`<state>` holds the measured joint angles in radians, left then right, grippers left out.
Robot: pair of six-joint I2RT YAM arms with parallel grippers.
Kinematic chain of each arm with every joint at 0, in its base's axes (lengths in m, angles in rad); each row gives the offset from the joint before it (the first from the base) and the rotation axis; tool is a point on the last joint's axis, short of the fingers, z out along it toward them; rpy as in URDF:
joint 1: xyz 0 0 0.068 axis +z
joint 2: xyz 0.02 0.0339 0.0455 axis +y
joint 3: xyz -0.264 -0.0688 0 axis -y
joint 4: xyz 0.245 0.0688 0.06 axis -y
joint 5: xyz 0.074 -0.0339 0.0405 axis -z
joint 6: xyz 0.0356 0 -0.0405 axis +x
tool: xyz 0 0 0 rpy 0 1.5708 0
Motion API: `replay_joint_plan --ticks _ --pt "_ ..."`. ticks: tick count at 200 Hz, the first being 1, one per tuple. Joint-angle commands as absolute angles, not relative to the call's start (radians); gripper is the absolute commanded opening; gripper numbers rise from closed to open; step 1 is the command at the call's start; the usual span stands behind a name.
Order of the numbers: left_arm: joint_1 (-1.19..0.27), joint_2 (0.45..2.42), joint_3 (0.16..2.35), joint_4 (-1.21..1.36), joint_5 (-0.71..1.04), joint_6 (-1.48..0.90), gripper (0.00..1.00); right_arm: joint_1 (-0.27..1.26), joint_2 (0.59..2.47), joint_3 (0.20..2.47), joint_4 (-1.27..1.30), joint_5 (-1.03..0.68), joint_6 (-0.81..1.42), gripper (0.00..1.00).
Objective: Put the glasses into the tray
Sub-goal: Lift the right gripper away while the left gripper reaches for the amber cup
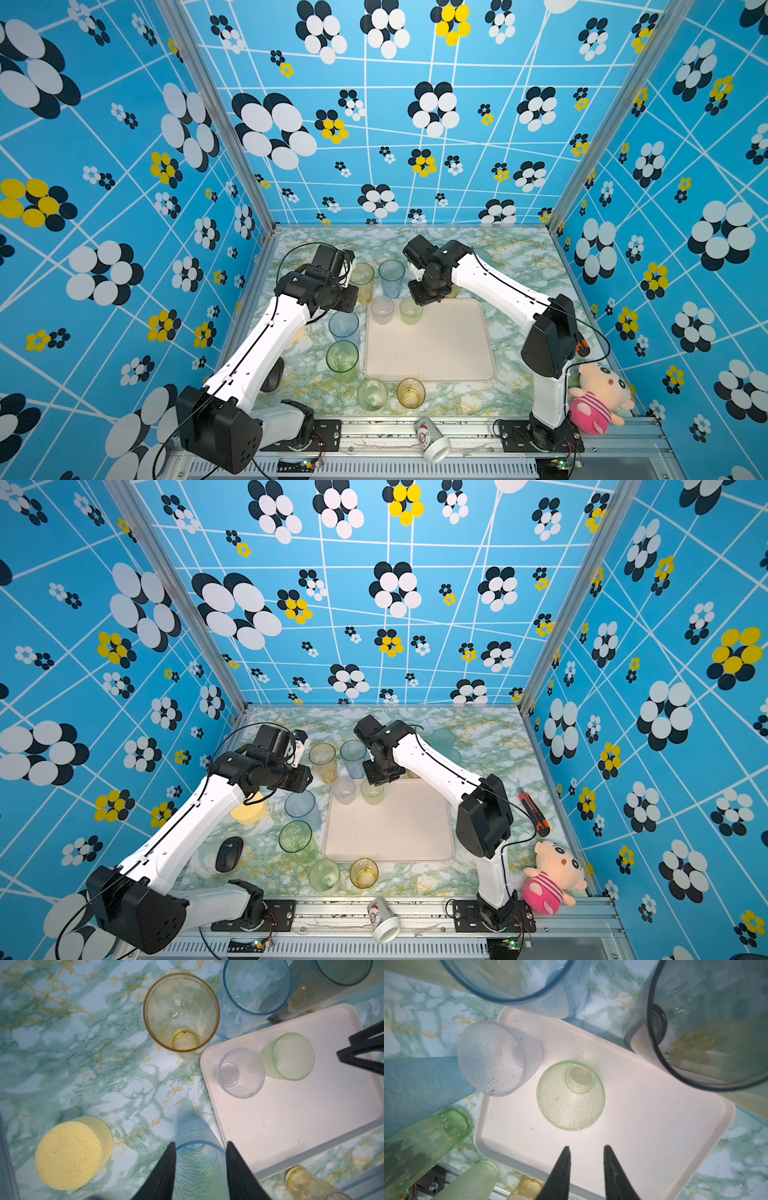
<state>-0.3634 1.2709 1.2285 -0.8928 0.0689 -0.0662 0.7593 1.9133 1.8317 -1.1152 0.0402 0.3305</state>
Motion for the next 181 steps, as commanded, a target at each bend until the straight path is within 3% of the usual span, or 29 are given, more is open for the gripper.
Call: replay_joint_plan --ticks 1,54,92,132,181 --pt "-0.440 1.244 1.310 -1.002 0.090 -0.015 0.36 0.771 1.743 1.741 -1.134 0.083 0.367 0.32" --pt "-0.740 1.269 1.392 -1.155 0.149 0.024 0.28 0.774 1.400 1.368 -1.082 0.094 0.486 0.35" --pt "-0.979 1.342 1.340 -1.154 0.160 0.010 0.24 0.774 1.246 1.238 -1.118 0.164 0.557 0.36" --pt "-1.061 1.358 1.215 -1.045 0.139 -0.032 0.22 0.755 1.097 1.185 -1.106 0.205 0.596 0.39" --pt "-1.092 1.395 1.155 -0.982 0.172 -0.058 0.23 0.751 1.055 1.165 -1.126 0.219 0.609 0.39"
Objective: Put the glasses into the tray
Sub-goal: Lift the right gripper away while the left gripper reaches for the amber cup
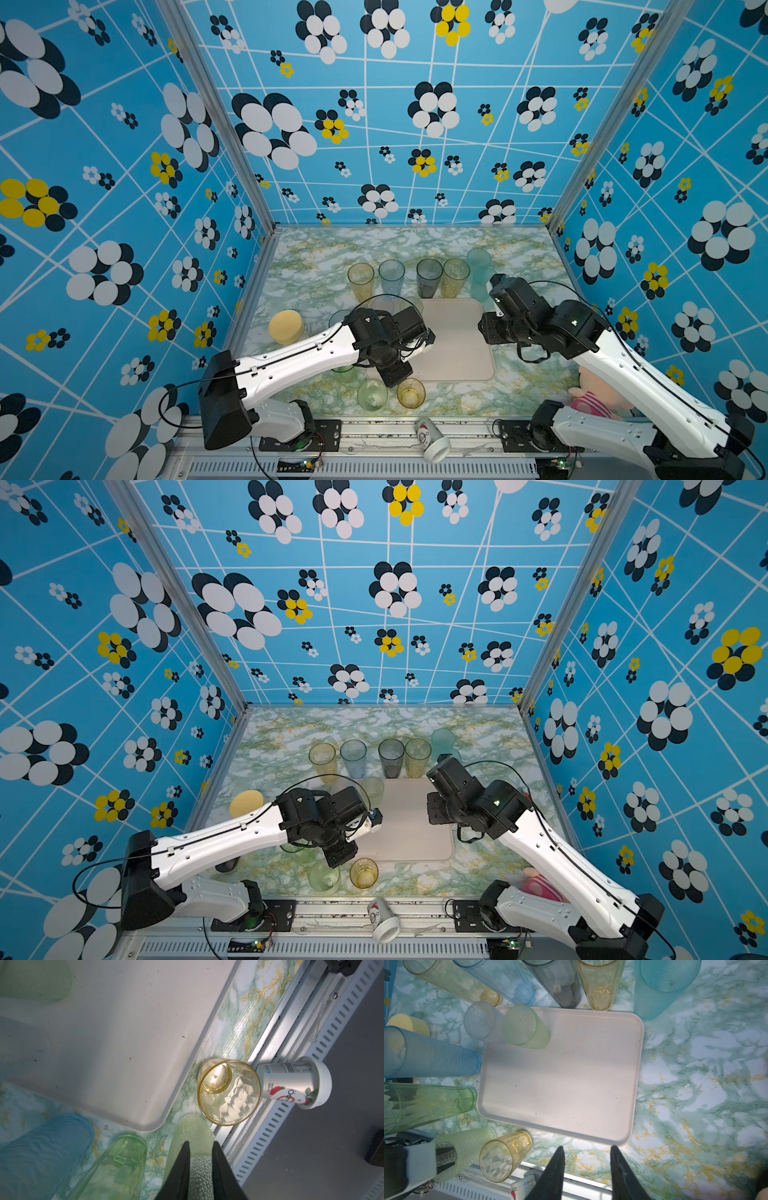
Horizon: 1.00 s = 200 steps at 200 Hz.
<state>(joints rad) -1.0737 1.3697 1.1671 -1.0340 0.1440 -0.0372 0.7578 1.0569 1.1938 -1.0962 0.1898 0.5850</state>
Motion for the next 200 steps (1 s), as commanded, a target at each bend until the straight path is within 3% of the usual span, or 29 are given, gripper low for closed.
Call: replay_joint_plan --ticks 1,200 --pt "-1.093 1.396 1.154 -0.980 0.173 -0.058 0.23 0.751 1.055 1.165 -1.126 0.219 0.609 0.39" --pt "-1.097 1.569 1.156 -0.934 0.137 -0.021 0.24 0.729 0.991 1.147 -1.180 0.240 0.617 0.39"
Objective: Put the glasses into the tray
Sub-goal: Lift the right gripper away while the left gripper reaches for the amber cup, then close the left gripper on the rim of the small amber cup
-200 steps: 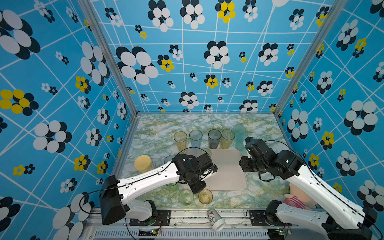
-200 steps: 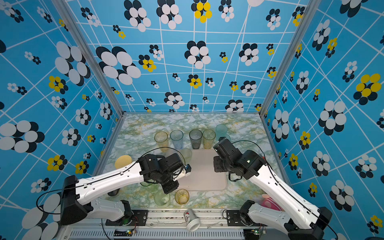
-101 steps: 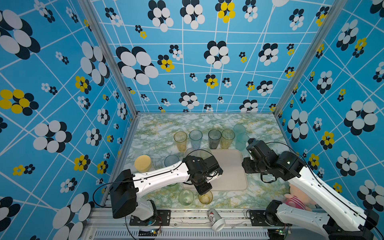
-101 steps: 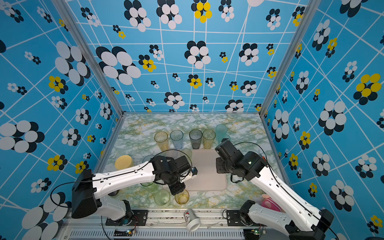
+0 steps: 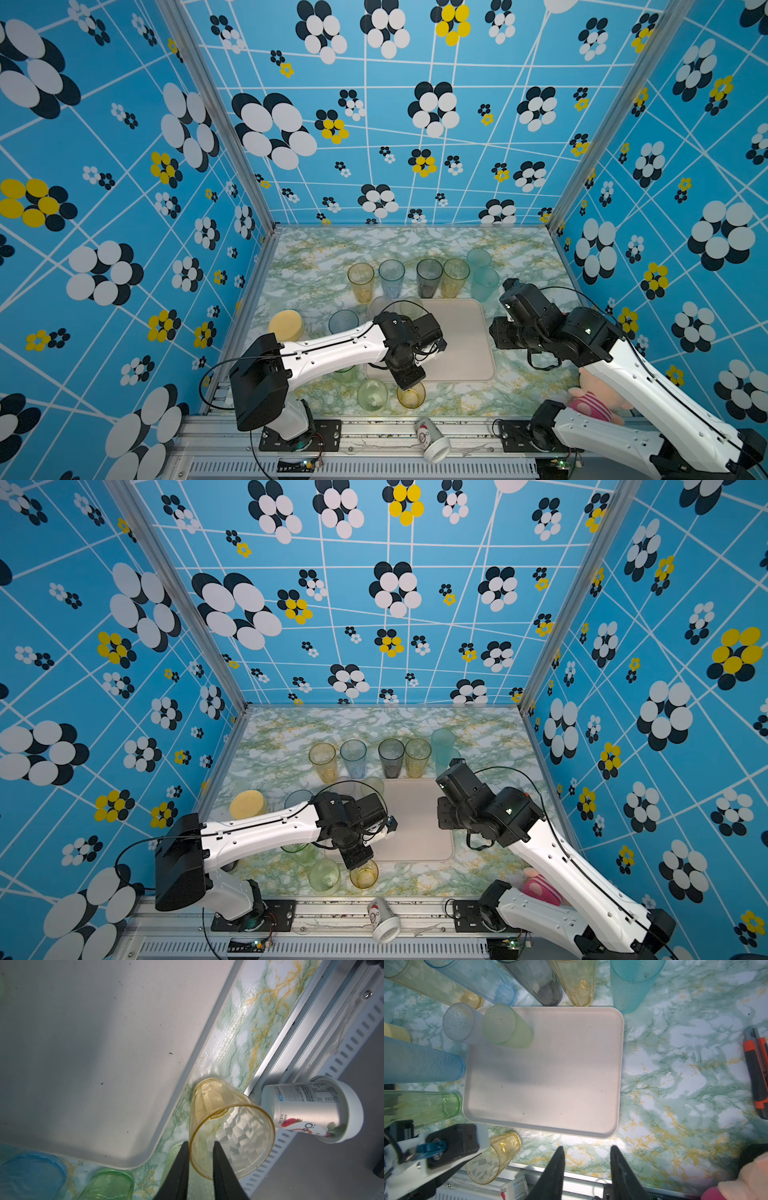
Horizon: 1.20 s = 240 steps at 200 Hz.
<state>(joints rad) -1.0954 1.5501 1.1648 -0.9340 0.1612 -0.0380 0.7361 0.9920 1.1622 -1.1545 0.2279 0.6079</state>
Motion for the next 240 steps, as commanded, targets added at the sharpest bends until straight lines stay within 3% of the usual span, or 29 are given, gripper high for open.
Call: replay_joint_plan --ticks 1,184,240 --pt "-1.097 1.569 1.156 -0.933 0.137 -0.021 0.24 0.729 0.991 1.147 -1.180 0.240 0.617 0.39" --pt "-1.093 1.621 1.160 -0.939 0.161 -0.002 0.21 0.725 0.985 1.127 -1.175 0.235 0.623 0.39" --pt "-1.092 1.637 1.163 -0.950 0.157 0.004 0.15 0.726 0.973 1.120 -1.178 0.239 0.626 0.39"
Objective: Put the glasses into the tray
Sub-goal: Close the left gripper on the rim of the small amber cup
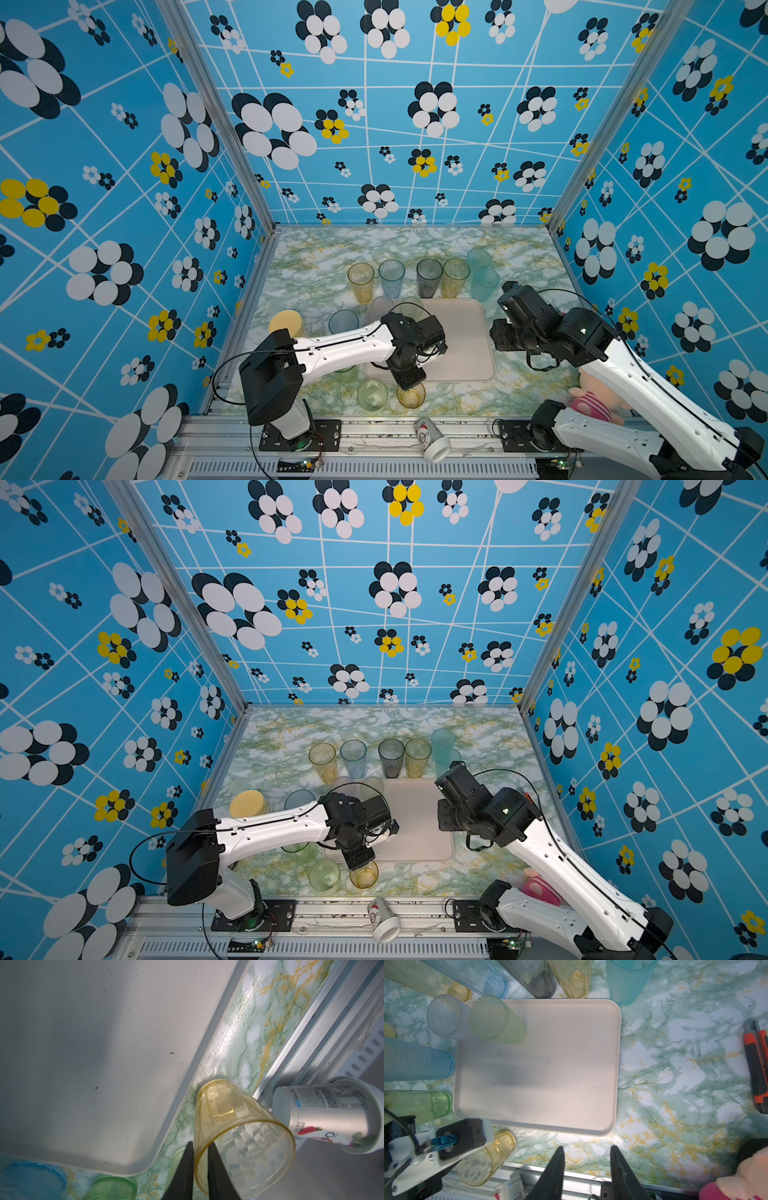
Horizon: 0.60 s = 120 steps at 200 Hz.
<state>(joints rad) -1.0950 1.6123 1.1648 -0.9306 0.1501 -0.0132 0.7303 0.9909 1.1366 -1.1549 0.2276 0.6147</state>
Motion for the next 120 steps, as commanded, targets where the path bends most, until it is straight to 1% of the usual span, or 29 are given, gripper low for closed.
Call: replay_joint_plan --ticks 1,26,40,59,120 --pt "-1.093 1.638 1.163 -0.950 0.157 0.004 0.15 0.726 0.973 1.120 -1.178 0.239 0.626 0.39" --pt "-1.092 1.638 1.164 -0.951 0.153 0.008 0.14 0.725 0.961 1.115 -1.186 0.243 0.630 0.39" --pt "-1.092 1.634 1.168 -0.951 0.145 0.009 0.10 0.725 0.953 1.115 -1.188 0.246 0.633 0.39" --pt "-1.091 1.630 1.185 -0.961 0.138 0.014 0.08 0.725 0.942 1.117 -1.196 0.256 0.638 0.39" --pt "-1.060 1.626 1.328 -1.045 0.121 0.058 0.06 0.722 0.929 1.112 -1.203 0.276 0.641 0.39"
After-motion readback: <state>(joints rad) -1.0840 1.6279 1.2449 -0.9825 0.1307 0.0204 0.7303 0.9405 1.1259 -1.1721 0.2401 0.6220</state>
